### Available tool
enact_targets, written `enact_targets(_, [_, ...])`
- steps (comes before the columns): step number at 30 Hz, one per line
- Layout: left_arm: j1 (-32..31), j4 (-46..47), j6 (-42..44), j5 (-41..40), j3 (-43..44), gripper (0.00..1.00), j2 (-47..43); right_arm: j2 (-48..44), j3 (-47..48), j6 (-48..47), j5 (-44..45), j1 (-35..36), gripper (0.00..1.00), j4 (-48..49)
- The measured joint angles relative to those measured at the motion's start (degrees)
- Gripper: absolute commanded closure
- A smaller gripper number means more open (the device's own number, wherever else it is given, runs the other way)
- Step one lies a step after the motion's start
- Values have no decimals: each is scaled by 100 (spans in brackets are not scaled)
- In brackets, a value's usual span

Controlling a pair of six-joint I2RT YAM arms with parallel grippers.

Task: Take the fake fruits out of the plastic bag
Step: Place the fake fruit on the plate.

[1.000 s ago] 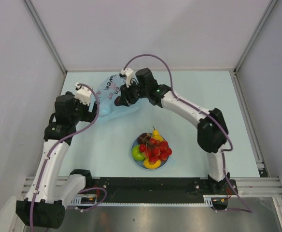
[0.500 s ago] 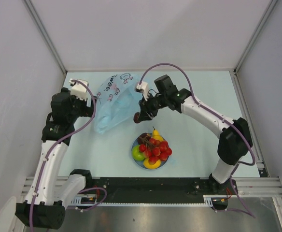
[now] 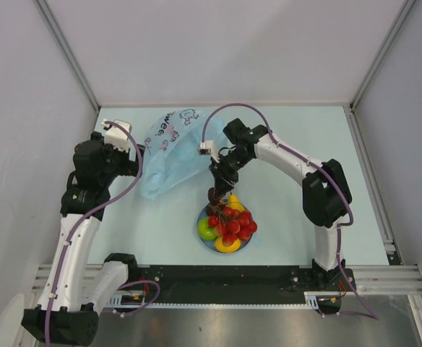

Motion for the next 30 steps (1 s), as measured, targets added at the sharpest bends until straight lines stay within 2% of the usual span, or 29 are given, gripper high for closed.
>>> enact_targets(7, [37,4,-4,74,-81,0,0,133,138,-457,-114,61,93,-688])
enact_targets(30, [42,59,-35,149,-271,0,26,136,-63,-584,-160,201,90,-925])
